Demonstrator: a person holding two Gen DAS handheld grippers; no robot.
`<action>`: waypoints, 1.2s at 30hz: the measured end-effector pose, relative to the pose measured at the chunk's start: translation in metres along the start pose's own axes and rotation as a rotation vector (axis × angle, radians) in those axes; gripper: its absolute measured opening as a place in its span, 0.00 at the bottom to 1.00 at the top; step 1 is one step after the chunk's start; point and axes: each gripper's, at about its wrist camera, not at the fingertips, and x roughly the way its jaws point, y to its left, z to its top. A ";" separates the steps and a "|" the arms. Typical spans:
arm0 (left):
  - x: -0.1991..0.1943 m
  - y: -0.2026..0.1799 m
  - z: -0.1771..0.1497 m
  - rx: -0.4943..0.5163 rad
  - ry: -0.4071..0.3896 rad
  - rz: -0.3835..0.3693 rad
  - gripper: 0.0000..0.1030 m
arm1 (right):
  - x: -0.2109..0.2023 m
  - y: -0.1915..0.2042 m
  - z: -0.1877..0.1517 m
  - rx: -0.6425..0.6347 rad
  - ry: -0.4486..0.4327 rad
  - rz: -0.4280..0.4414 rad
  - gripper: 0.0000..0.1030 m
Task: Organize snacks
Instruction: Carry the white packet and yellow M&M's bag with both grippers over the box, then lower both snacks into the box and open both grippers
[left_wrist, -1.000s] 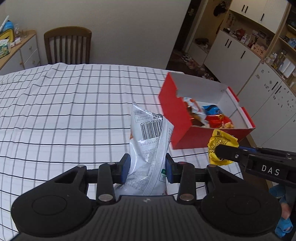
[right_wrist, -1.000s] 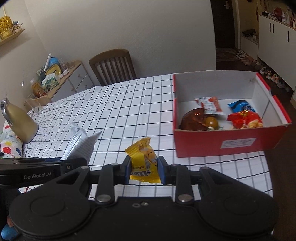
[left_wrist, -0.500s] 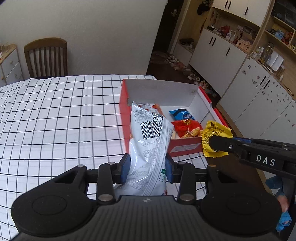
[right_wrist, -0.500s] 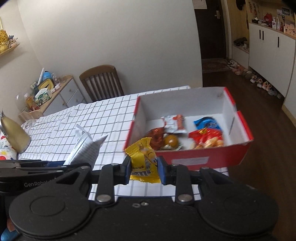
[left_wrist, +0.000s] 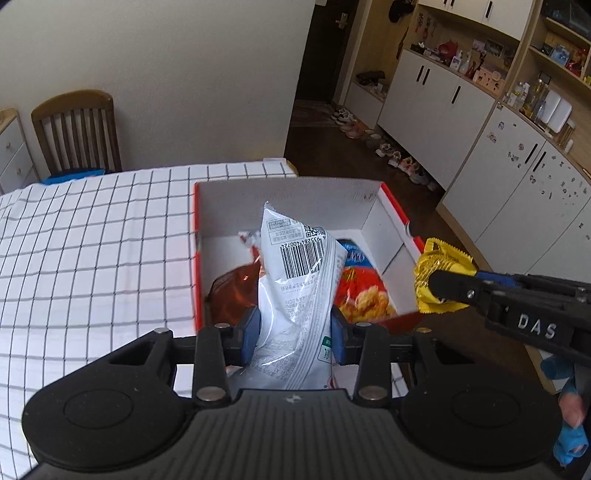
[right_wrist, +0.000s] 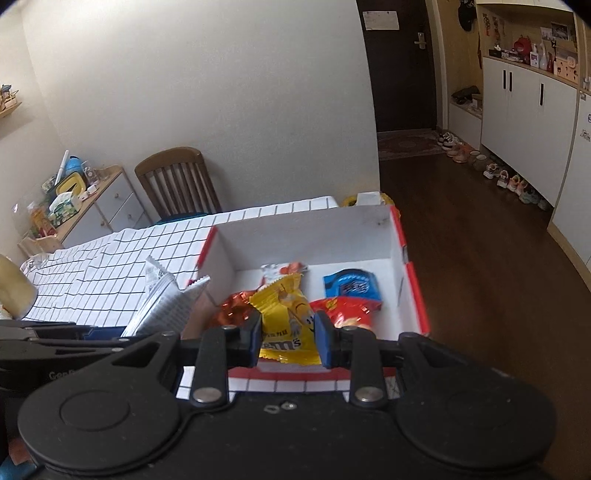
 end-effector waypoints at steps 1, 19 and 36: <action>0.004 -0.001 0.004 -0.004 0.000 0.002 0.37 | 0.003 -0.003 0.002 -0.003 0.000 -0.003 0.27; 0.085 -0.001 0.050 0.009 0.055 0.075 0.37 | 0.096 -0.030 0.049 0.009 0.088 0.018 0.27; 0.136 -0.001 0.038 0.056 0.132 0.121 0.37 | 0.173 -0.027 0.046 -0.030 0.205 -0.053 0.27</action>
